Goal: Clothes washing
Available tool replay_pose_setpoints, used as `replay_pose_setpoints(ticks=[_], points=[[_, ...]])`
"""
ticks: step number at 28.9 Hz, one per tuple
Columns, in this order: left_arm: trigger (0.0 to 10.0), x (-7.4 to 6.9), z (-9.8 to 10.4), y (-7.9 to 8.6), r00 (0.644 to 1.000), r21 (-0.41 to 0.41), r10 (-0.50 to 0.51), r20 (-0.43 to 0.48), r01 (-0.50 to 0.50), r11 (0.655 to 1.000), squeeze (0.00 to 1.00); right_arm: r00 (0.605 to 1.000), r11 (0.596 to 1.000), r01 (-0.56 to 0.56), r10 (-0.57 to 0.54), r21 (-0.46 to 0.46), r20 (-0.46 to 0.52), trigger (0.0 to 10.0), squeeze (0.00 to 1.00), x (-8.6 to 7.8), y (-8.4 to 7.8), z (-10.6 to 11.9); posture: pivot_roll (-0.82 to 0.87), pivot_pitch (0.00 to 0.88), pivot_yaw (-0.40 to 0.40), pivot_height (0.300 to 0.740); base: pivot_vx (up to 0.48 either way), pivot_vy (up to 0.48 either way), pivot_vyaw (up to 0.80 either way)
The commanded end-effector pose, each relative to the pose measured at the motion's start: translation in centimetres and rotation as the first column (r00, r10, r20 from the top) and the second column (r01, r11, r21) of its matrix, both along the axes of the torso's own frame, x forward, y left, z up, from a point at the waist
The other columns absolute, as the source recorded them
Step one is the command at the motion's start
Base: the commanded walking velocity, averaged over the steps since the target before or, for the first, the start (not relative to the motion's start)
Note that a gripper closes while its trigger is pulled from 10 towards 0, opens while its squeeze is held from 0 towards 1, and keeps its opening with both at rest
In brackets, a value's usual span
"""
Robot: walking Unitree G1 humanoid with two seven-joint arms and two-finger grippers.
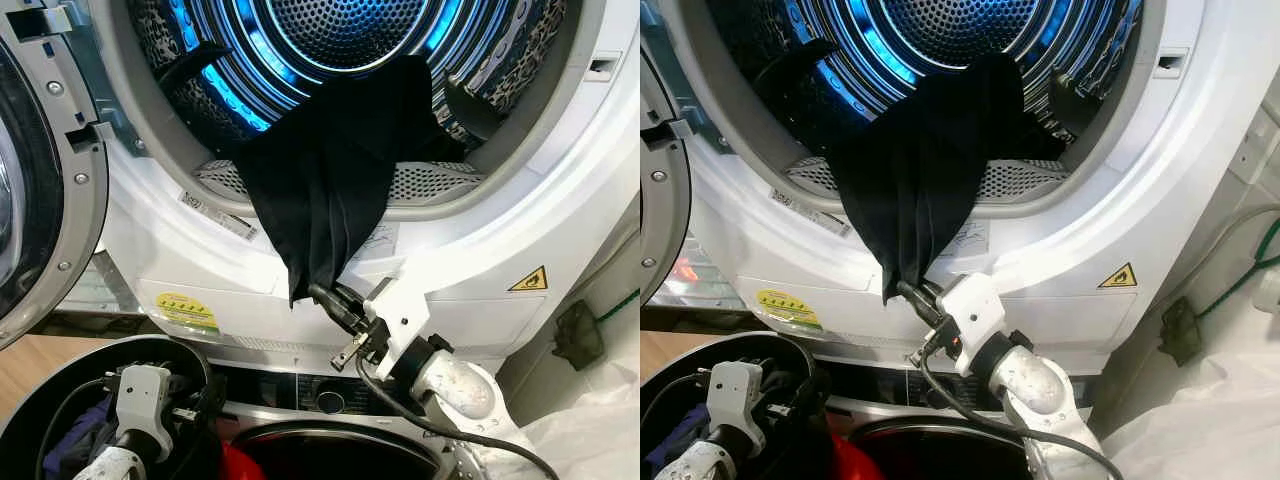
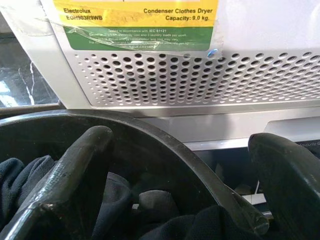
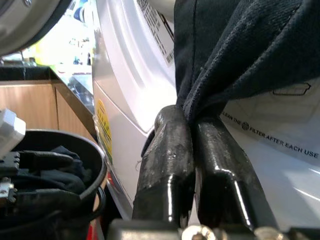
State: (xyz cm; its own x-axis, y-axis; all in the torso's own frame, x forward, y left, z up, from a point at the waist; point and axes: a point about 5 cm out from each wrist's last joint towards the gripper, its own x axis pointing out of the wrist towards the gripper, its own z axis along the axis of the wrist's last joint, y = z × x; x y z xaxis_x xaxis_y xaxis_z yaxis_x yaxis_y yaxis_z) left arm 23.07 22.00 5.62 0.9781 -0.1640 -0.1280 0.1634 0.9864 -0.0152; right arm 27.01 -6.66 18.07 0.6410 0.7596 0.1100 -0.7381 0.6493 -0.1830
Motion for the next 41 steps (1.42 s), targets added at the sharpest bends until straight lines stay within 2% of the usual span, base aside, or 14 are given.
replay_pose_setpoints(ticks=[1,4,8,14,17,21,22,28,31,32,33,35,36,41], points=[[10.0,0.0,-0.2,0.1,1.000,0.005,0.003,-0.009,-0.003,1.000,0.00,0.997,0.996,-0.069,0.066,0.061,0.045,0.0,0.00,-0.1,0.4,1.9,0.06,0.000,0.069,0.740,0.000,0.000,0.00],[10.0,0.0,-0.2,-0.1,1.000,0.003,-0.003,-0.009,0.003,1.000,0.00,0.964,0.938,-0.262,0.244,0.228,0.107,0.0,0.00,-1.2,0.8,5.5,0.05,0.000,0.073,0.740,0.000,0.000,0.00],[10.0,0.0,-0.2,-0.2,1.000,-0.001,-0.004,-0.009,0.004,1.000,0.00,0.886,0.841,-0.458,0.406,0.287,0.222,0.0,0.00,-2.1,-0.2,8.8,0.05,0.000,0.071,0.740,0.000,0.000,0.00],[10.0,0.2,-0.2,-0.1,1.000,0.001,-0.003,-0.006,0.003,1.000,0.00,0.791,0.760,-0.599,0.512,0.253,0.334,0.0,0.00,-1.3,-0.5,11.8,0.05,0.000,0.075,0.740,0.000,0.000,0.00],[10.0,0.5,-0.2,-0.2,1.000,0.001,-0.009,-0.005,0.009,1.000,0.00,0.733,0.731,-0.655,0.553,0.191,0.397,0.0,0.00,-0.3,1.4,13.8,0.03,0.000,0.082,0.740,0.000,0.000,0.00],[10.0,0.8,-0.1,-0.3,1.000,0.004,-0.017,-0.001,0.017,1.000,0.00,0.714,0.728,-0.667,0.564,0.159,0.415,0.0,0.00,1.0,4.0,15.2,0.04,0.000,0.080,0.740,0.000,0.000,0.00],[10.0,0.9,0.0,-0.3,1.000,0.005,-0.015,0.005,0.015,1.000,0.00,0.729,0.753,-0.643,0.548,0.137,0.411,0.0,0.00,2.6,6.5,16.3,0.04,0.000,0.079,0.740,0.000,0.000,0.00],[10.0,0.9,0.0,-0.2,1.000,0.006,-0.007,0.010,0.007,1.000,0.00,0.798,0.869,-0.493,0.471,-0.043,0.377,0.0,0.00,5.2,12.3,17.9,0.06,0.000,0.066,0.740,0.000,0.000,0.00],[10.0,0.9,0.0,-0.1,1.000,0.009,-0.006,0.008,0.006,1.000,0.00,0.824,0.889,-0.456,0.439,-0.041,0.358,0.0,0.00,5.6,13.3,18.6,0.06,0.000,0.066,0.740,0.000,0.000,0.00],[10.0,0.8,0.0,-0.2,1.000,0.009,-0.003,0.009,0.003,1.000,0.00,0.878,0.945,-0.320,0.322,-0.068,0.353,0.0,0.00,6.7,13.8,19.7,0.07,0.000,0.057,0.740,0.000,0.000,0.00],[10.0,0.8,0.0,-0.2,1.000,0.009,-0.003,0.009,0.003,1.000,0.00,0.878,0.945,-0.320,0.322,-0.068,0.353,0.0,0.00,6.7,13.8,19.7,0.07,0.000,0.057,0.740,0.000,0.000,0.00],[10.0,0.8,-0.1,-0.2,1.000,0.007,0.001,0.013,-0.001,1.000,0.00,0.924,0.994,-0.066,0.094,-0.088,0.370,0.0,0.00,8.5,13.2,21.0,0.08,0.000,0.048,0.740,0.000,0.000,0.00],[10.0,0.8,-0.1,-0.2,1.000,0.007,0.002,0.013,-0.002,1.000,0.00,0.925,0.996,-0.031,0.061,-0.086,0.375,0.0,0.00,8.7,13.0,21.2,0.08,0.000,0.048,0.740,0.000,0.000,0.00],[10.0,0.6,-0.2,-0.2,1.000,0.008,0.008,0.013,-0.008,1.000,0.00,0.850,0.940,0.338,-0.323,0.039,0.416,0.0,0.00,10.9,8.7,24.5,0.11,0.000,0.034,0.740,0.000,0.000,0.00]])
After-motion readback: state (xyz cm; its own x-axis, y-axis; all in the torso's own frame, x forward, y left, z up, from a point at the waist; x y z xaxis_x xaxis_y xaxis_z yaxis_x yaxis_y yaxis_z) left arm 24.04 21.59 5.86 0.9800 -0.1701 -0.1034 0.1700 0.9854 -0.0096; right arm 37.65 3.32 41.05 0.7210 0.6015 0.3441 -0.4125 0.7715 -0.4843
